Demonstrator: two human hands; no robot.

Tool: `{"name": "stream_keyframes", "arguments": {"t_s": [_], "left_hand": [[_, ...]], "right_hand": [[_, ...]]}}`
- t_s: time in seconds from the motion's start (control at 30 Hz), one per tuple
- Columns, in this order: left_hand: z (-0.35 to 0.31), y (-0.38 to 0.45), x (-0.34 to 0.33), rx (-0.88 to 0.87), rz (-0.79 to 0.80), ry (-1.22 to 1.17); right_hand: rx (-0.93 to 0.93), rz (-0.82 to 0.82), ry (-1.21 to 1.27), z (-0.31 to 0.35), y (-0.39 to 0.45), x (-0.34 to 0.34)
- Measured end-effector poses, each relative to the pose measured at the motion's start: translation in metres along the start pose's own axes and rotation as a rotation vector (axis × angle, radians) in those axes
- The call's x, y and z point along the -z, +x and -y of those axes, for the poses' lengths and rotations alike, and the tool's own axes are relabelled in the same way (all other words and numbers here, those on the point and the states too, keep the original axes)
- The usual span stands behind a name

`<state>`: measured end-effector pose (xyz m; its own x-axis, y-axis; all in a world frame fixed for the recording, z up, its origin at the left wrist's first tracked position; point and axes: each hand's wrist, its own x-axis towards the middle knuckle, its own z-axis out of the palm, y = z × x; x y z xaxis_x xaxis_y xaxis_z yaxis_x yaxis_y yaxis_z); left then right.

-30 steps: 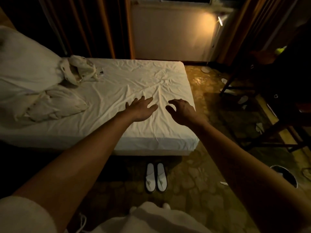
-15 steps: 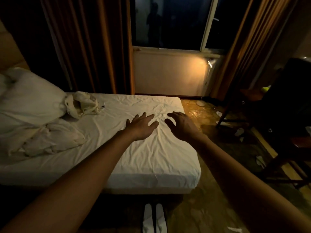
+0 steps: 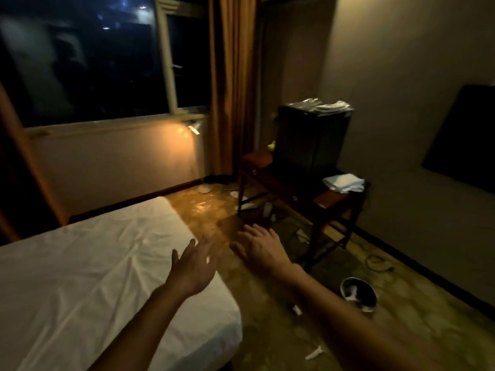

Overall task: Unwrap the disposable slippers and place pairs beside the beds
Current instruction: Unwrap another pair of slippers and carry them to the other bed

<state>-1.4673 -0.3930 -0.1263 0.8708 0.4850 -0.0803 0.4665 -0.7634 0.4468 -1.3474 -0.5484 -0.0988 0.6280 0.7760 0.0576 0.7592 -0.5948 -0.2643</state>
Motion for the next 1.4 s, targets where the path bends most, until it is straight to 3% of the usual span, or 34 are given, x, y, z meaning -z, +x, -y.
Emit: {"name": "stream_keyframes", "arguments": {"t_s": [0.23, 0.37, 0.57, 0.93, 1.2, 1.4], "left_hand": [[-0.124, 0.142, -0.068, -0.165, 0.059, -0.056], [-0.196, 0.230, -0.075, -0.223, 0.060, -0.103], [-0.276, 0.324, -0.067, -0.245, 0.063, -0.076], [-0.306, 0.576, -0.046, -0.297, 0.046, -0.033], [-0.330, 0.764, 0.010, -0.390, 0.138, -0.039], [-0.362, 0.901, 0.009, -0.486, 0.170, -0.052]], "right_hand": [[-0.141, -0.085, -0.005, -0.168, 0.045, 0.011], [-0.211, -0.124, -0.002, -0.263, 0.096, 0.036], [-0.233, -0.137, 0.030, -0.342, 0.168, 0.081], [-0.294, -0.208, 0.040, -0.450, 0.371, 0.116], [-0.329, -0.291, 0.082, -0.515, 0.535, 0.149], [-0.338, -0.307, 0.048, -0.568, 0.640, 0.168]]}}
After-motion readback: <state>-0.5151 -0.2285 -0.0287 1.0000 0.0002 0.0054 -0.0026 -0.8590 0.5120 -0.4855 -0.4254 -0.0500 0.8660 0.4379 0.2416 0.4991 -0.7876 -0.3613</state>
